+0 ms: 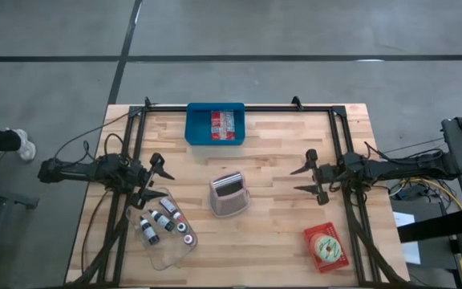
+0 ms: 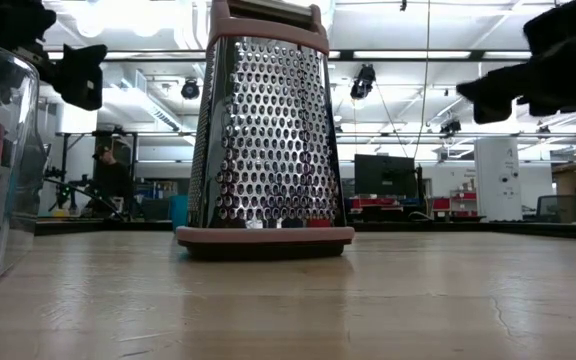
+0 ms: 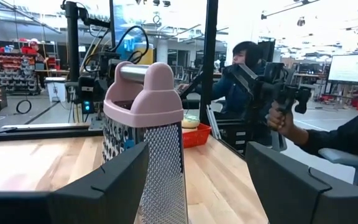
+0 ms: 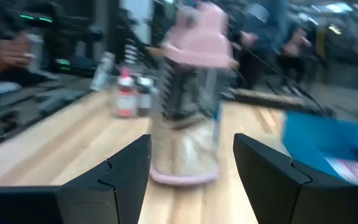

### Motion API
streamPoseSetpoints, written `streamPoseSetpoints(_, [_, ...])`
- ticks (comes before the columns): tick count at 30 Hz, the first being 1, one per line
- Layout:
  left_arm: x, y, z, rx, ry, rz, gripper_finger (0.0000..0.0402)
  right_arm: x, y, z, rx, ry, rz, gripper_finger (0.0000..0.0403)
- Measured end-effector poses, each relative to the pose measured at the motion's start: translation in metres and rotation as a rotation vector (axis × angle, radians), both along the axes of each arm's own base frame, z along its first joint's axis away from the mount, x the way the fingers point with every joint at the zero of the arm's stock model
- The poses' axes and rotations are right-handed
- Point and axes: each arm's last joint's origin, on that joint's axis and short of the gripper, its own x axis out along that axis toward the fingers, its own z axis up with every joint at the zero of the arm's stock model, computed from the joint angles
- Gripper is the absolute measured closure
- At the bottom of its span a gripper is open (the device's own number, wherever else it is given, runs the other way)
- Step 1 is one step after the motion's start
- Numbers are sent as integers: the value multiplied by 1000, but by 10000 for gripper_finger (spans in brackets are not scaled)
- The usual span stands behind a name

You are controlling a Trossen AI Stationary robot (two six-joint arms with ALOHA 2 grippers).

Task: Pick & Place Food Item
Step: Return to Home Position

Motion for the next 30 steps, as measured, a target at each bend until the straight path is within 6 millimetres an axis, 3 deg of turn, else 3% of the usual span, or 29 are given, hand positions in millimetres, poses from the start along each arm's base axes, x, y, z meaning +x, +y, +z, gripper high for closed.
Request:
streamPoseSetpoints(3, [0,0,0,-1,2,-4,127,-2,2,6,-23,-69,84,179])
streamPoseSetpoints(7, [0,-1,-2,-1,24,-24,127,-6,2,12,-2,-125,71,179])
streamPoseSetpoints(12, [0,-1,-3,-7,37,-39,127,-12,-1,10,21,-93,-18,179])
streamPoseSetpoints(30, [0,-1,-4,-31,49,-40,127,-17,-1,-1,87,27,-23,179])
